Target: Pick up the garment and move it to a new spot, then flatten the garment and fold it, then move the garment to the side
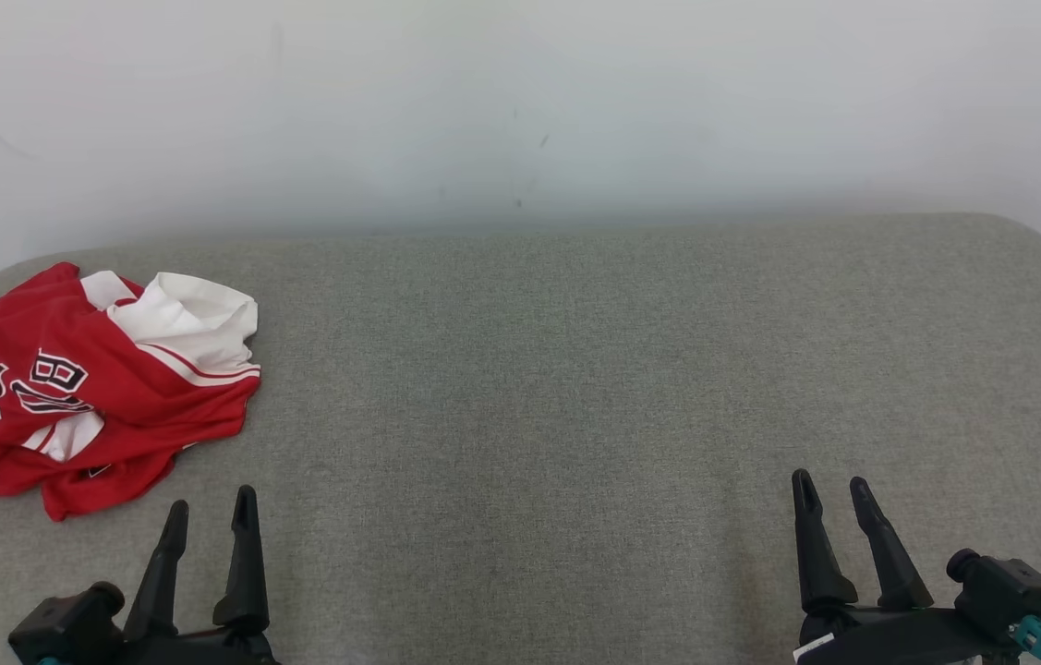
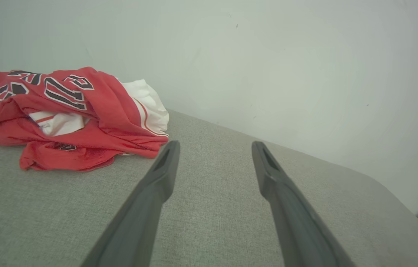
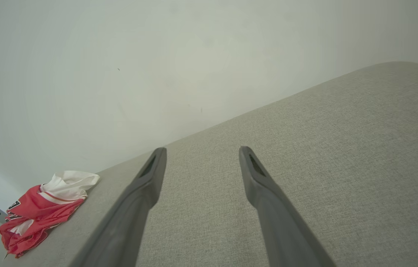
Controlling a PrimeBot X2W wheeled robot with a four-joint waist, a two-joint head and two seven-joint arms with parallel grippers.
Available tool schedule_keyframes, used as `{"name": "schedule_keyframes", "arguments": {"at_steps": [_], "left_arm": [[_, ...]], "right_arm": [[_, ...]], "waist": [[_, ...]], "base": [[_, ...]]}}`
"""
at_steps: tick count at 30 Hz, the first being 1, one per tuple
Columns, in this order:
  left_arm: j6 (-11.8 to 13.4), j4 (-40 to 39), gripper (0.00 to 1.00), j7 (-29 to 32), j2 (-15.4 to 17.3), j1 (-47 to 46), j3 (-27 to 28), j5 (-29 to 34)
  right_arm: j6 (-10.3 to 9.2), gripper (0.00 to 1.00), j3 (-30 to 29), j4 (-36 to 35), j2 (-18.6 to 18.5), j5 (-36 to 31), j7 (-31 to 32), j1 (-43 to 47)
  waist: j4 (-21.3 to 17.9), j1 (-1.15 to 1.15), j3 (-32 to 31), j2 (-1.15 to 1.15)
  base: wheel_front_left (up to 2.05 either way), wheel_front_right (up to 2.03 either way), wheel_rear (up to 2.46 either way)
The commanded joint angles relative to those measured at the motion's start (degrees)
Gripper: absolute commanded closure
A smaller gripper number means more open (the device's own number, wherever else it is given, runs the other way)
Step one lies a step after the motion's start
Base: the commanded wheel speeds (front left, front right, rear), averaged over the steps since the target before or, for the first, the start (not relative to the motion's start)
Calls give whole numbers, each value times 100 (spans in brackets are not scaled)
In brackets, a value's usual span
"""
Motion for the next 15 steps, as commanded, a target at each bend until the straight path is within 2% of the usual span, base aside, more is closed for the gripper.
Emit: {"name": "schedule_keyframes", "arguments": {"at_steps": [1,15], "left_arm": [[16,-68,0,-64,41,17,-5,141],[-33,-106,0,-240,41,72,34,779]], "right_arm": [[-8,0,18,-56,-18,-122,-59,-2],[-9,0,98,-104,-20,-846,-235,39]], "waist": [[-1,0,-2,0],[9,0,-20,0]], "base": [[0,0,0],[0,0,0]]}}
